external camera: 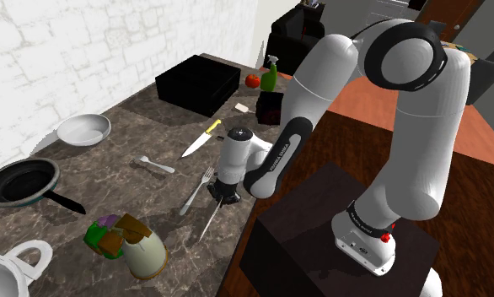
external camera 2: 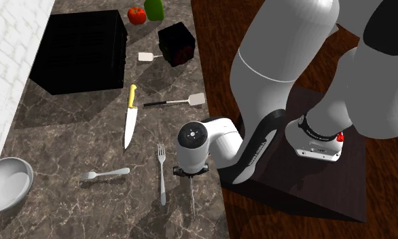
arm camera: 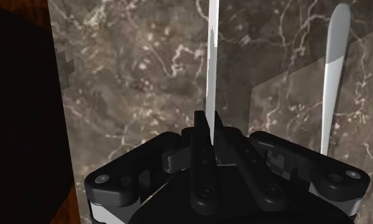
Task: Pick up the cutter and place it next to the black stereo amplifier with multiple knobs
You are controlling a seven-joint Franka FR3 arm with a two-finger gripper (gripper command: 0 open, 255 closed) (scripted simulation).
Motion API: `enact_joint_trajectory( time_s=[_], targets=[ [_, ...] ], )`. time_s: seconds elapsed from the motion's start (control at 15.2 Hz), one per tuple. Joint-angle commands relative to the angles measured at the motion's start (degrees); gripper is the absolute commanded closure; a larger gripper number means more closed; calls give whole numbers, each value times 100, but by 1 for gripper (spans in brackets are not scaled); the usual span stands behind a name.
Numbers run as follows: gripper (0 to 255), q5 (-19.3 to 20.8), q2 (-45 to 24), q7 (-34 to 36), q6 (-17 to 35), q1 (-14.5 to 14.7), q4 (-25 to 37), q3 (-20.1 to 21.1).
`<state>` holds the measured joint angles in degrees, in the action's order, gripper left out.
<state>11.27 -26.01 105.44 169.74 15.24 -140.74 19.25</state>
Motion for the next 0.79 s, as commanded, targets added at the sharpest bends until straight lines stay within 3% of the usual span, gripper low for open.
enact_joint_trajectory(
  time_s=[0.0,0.73],
  targets=[
    [255,0,-2,0,-1,0,-3,0],
    [255,-649,943,-420,-748,-686,-214,834]
  ],
)
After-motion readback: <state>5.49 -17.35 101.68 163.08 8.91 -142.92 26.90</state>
